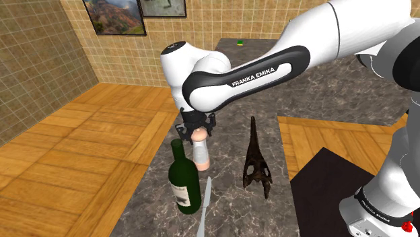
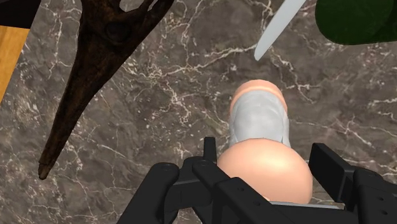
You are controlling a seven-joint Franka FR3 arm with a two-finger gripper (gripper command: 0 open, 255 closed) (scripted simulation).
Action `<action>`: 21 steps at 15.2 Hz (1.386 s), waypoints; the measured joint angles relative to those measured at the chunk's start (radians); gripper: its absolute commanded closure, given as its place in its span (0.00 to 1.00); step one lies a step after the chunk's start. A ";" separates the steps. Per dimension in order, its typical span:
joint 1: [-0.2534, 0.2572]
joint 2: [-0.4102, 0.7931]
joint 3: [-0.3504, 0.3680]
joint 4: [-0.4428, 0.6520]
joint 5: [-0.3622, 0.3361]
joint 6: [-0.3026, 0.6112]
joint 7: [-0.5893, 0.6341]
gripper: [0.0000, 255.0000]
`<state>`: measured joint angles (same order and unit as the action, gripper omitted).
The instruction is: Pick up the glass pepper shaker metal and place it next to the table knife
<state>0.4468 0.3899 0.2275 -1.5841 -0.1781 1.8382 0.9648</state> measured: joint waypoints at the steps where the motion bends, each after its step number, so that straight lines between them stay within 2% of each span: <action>1: 0.000 0.000 0.000 -0.001 0.000 0.001 0.000 1.00; 3: 0.000 0.000 0.000 -0.001 0.000 0.002 0.000 1.00; 4: 0.000 0.000 0.000 -0.002 0.000 0.002 0.000 0.00; 10: 0.000 0.000 0.000 -0.002 0.000 0.002 0.000 0.00; 15: 0.009 -0.001 0.004 0.110 0.004 -0.109 -0.007 0.00; 21: 0.012 -0.001 0.005 0.124 0.005 -0.124 -0.006 0.00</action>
